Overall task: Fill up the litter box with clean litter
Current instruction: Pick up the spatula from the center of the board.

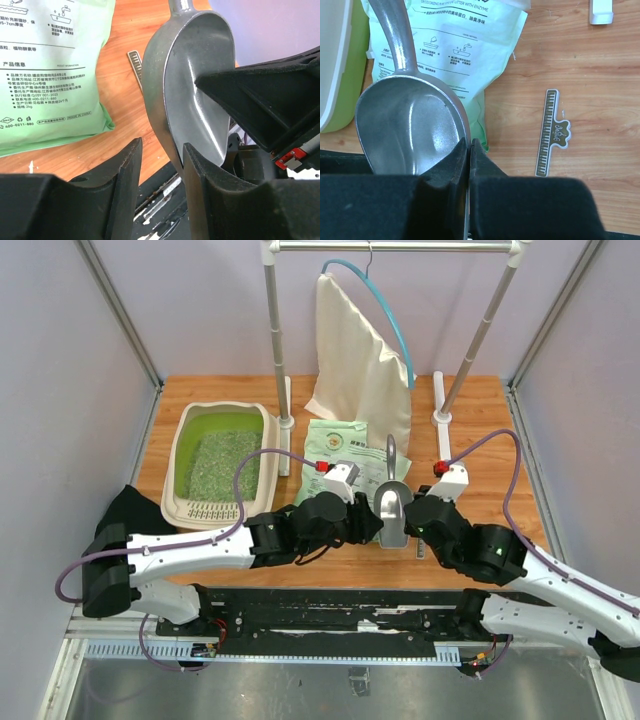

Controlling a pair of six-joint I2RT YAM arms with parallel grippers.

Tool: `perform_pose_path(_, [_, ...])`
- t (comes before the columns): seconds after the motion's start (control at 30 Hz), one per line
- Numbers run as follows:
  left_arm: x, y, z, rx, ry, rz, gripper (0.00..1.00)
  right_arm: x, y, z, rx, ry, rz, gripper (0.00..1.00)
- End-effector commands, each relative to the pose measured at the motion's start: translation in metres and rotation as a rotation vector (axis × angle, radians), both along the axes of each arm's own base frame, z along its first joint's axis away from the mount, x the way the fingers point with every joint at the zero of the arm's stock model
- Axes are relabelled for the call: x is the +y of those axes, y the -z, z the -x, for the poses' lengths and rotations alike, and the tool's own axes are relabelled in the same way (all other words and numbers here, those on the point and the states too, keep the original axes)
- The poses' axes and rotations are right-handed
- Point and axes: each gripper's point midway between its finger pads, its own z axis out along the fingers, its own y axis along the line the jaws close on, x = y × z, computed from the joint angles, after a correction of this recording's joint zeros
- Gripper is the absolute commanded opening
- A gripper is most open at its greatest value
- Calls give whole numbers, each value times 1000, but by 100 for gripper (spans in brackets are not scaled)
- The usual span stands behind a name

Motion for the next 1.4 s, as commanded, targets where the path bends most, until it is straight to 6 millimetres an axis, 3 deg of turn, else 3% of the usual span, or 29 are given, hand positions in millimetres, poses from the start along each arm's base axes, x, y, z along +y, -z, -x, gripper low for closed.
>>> perform_pose_path(0.0, [5, -4, -4, -35, -33, 6, 43, 7, -15, -5, -70, 10, -86, 1])
perform_pose_path(0.17, [-10, -4, 0, -30, 19, 25, 47, 13, -10, -5, -55, -6, -77, 1])
perform_pose_path(0.3, [-6, 2, -10, -23, -41, -38, 48, 15, -9, -5, -56, -25, -51, 1])
perform_pose_path(0.47, [1, 0, -13, -39, -70, -46, 28, 7, 4, 0, -36, -22, -25, 1])
perform_pose_path(0.63, [10, -2, -13, -79, -57, -58, 5, 23, -3, 5, -63, -127, -98, 3])
perform_pose_path(0.73, [15, -3, -11, -107, -39, -76, 0, 28, -2, 13, -57, -197, -111, 14])
perform_pose_path(0.9, [34, -3, -8, -176, 2, -140, 1, 20, -11, 21, -98, -246, -128, 41])
perform_pose_path(1.13, [67, 10, 12, -271, 150, -249, 1, -8, -59, 29, -231, -323, -53, 71])
perform_pose_path(1.37, [107, 25, 27, -315, 251, -392, 1, 5, -98, 54, -221, -562, 2, 83])
